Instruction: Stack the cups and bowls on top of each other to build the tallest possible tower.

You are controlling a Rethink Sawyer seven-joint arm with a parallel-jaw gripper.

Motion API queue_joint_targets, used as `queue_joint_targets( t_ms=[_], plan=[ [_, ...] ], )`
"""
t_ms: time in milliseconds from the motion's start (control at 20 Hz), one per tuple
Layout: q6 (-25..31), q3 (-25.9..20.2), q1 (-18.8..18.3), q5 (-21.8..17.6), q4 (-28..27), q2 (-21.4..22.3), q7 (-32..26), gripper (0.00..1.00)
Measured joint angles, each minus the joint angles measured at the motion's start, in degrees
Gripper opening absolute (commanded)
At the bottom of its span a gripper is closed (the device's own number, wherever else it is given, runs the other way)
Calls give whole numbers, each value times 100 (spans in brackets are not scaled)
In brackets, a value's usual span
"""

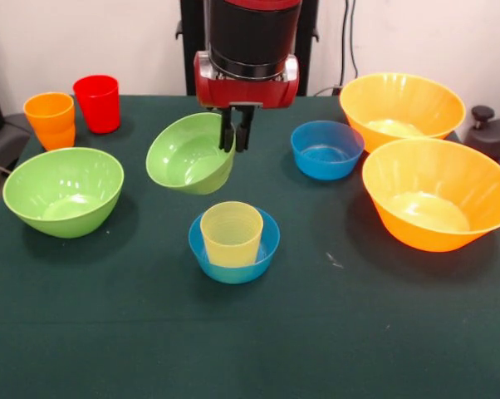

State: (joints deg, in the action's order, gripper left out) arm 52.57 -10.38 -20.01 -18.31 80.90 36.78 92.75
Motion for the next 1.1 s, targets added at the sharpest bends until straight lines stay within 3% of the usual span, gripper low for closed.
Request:
queue_joint_targets(
  t_ms=[1100],
  plan=[
    [-51,-1,286,1,35,-29,6,0]
  ],
)
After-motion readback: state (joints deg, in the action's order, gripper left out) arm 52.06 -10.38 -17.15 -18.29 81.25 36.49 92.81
